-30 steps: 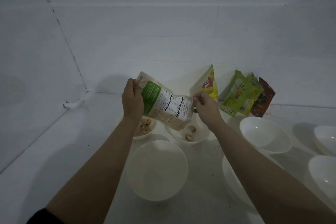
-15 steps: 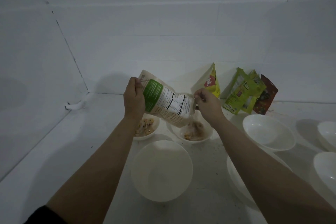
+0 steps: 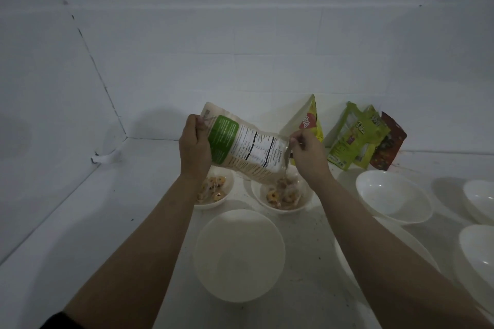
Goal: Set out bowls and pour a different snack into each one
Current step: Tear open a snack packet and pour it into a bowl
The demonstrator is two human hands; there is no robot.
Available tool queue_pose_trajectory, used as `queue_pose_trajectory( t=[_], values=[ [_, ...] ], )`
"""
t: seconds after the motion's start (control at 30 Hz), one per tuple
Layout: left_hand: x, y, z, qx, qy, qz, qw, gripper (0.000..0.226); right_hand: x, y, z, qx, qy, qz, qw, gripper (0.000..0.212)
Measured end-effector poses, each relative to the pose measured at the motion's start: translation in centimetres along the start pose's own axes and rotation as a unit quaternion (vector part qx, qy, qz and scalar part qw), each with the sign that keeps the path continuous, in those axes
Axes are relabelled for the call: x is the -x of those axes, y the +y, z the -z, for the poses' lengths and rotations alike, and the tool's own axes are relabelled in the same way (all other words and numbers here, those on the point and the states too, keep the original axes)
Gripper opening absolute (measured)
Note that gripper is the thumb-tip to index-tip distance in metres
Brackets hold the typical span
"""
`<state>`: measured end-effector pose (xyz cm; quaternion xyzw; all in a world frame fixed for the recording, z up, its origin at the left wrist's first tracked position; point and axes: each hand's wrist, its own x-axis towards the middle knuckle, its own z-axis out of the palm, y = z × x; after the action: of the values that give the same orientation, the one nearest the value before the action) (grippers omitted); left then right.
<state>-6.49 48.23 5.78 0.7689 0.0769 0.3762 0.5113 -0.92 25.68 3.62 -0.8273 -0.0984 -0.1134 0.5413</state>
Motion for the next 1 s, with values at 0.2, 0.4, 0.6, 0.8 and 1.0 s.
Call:
queue_pose_trajectory(
  t=[0.2,0.4,0.6,0.8,1.0],
  values=[
    [0.0,0.3,0.0,-0.015,-0.005,-0.012,1.000,0.031,0.7,-0.2,0.0,0.024,0.006,0.002,1.000,0.012],
    [0.5,0.6,0.2,-0.012,0.002,-0.035,0.999,0.028,0.8,-2.3,-0.3,0.186,-0.024,0.078,0.979,0.015],
    [1.6,1.6,0.0,-0.011,-0.001,-0.095,0.995,0.027,1.7,-8.3,-3.0,0.196,-0.059,0.177,0.963,0.041],
    [1.9,3.1,0.0,-0.026,-0.007,-0.168,0.985,0.022,1.7,-11.9,-3.7,0.034,-0.057,0.178,0.982,0.016],
    [2.4,3.2,0.0,-0.006,0.052,-0.149,0.987,0.032,1.7,-11.3,-2.8,-0.075,-0.011,0.147,0.986,0.009]
  ],
)
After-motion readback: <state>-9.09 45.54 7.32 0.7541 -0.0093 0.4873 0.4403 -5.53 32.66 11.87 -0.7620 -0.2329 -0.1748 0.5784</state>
